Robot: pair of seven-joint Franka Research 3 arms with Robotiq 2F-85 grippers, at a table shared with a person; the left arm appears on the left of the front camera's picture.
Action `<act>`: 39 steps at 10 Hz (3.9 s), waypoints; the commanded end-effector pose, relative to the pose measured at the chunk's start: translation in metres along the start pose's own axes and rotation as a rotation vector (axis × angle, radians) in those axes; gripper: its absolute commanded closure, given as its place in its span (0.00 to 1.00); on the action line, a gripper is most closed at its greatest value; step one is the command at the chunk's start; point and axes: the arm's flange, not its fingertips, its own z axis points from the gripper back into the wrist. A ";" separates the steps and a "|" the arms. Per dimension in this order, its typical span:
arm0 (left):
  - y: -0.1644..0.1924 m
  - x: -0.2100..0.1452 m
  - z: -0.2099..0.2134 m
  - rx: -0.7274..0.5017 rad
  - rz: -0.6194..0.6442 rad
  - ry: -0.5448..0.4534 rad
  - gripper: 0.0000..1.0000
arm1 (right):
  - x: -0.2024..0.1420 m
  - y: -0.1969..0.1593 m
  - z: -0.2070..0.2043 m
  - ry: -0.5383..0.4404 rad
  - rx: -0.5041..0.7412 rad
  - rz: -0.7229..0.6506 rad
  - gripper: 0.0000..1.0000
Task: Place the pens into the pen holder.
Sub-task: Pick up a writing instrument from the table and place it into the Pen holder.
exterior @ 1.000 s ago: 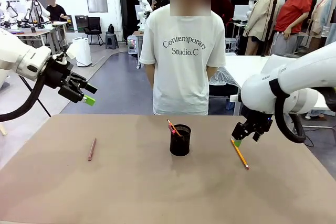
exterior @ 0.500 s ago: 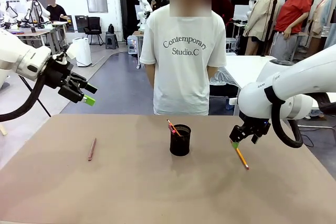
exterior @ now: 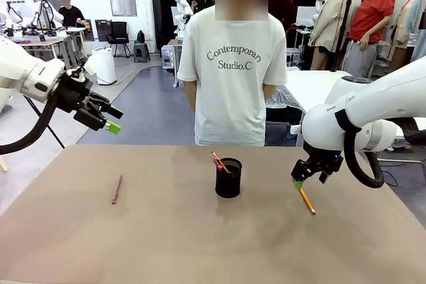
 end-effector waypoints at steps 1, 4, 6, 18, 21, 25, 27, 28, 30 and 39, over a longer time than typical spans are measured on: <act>0.000 0.001 0.000 0.003 0.004 -0.011 0.00 | 0.000 0.000 0.002 0.006 -0.008 0.001 0.00; 0.000 0.001 0.000 0.003 0.004 -0.011 0.00 | 0.013 -0.002 -0.015 0.022 0.001 -0.045 0.00; 0.000 0.001 0.000 0.003 0.004 -0.011 0.00 | 0.016 0.001 -0.023 0.020 0.002 -0.081 0.00; 0.000 0.001 0.000 0.003 0.004 -0.011 0.00 | 0.049 -0.006 -0.055 0.053 -0.063 -0.166 0.02; 0.000 0.001 0.000 0.003 0.004 -0.011 0.00 | 0.055 -0.014 -0.061 0.061 -0.074 -0.157 0.51; 0.000 0.001 0.000 0.003 0.004 -0.011 0.00 | 0.060 -0.020 -0.066 0.077 -0.084 -0.169 1.00; 0.000 0.001 0.000 0.003 0.004 -0.011 0.00 | 0.064 -0.019 -0.068 0.089 -0.087 -0.163 1.00; 0.000 0.001 0.000 0.003 0.004 -0.011 0.00 | 0.065 -0.018 -0.069 0.096 -0.090 -0.160 1.00; 0.000 0.001 0.000 0.003 0.004 -0.011 0.00 | 0.067 -0.015 -0.070 0.108 -0.091 -0.149 1.00; 0.000 0.001 0.000 0.003 0.004 -0.011 0.00 | 0.012 -0.039 0.038 -0.451 0.533 0.239 1.00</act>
